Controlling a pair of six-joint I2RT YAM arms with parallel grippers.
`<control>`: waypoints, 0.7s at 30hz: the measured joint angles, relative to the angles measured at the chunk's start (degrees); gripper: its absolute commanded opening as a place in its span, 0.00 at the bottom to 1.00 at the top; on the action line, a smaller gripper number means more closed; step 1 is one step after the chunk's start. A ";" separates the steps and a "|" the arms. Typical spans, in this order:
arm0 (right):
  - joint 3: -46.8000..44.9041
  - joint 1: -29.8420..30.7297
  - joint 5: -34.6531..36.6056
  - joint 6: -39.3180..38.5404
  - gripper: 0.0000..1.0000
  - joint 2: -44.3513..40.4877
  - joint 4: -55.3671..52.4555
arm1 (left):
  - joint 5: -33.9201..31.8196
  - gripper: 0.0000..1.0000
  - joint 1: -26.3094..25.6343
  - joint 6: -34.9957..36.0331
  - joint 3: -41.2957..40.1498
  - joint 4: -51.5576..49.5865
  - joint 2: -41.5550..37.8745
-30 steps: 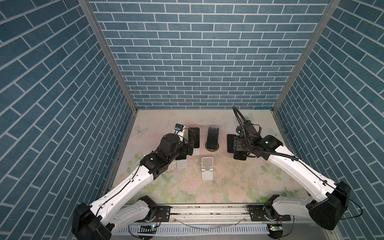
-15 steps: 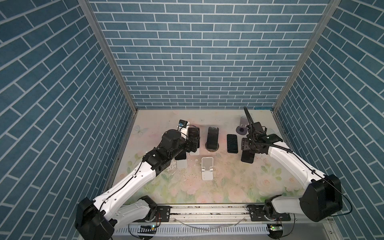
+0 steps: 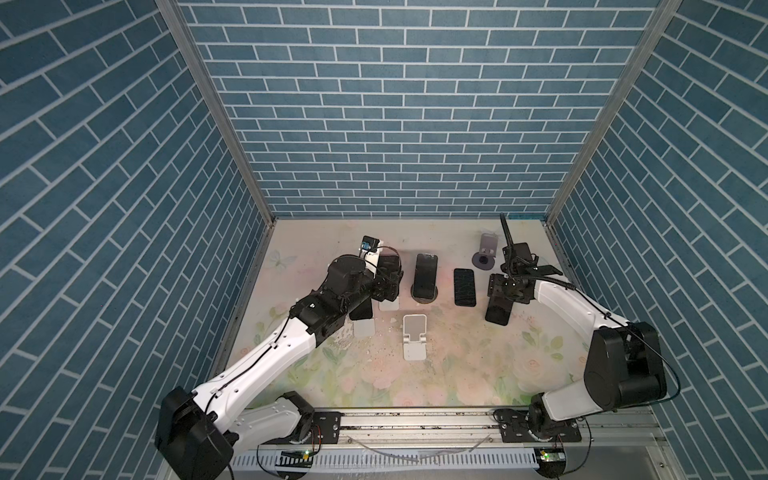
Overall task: Remove the phone from the phone stand
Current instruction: Place the phone to the middle-right of the table.
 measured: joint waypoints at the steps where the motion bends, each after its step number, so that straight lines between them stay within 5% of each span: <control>1: 0.00 -0.31 -0.35 -0.20 0.42 0.79 0.31 | 0.00 1.00 0.00 0.09 0.02 0.15 0.17; 21: 5.07 -1.84 -2.86 -2.84 0.43 12.79 2.16 | -0.17 1.00 0.00 2.67 0.87 1.33 1.81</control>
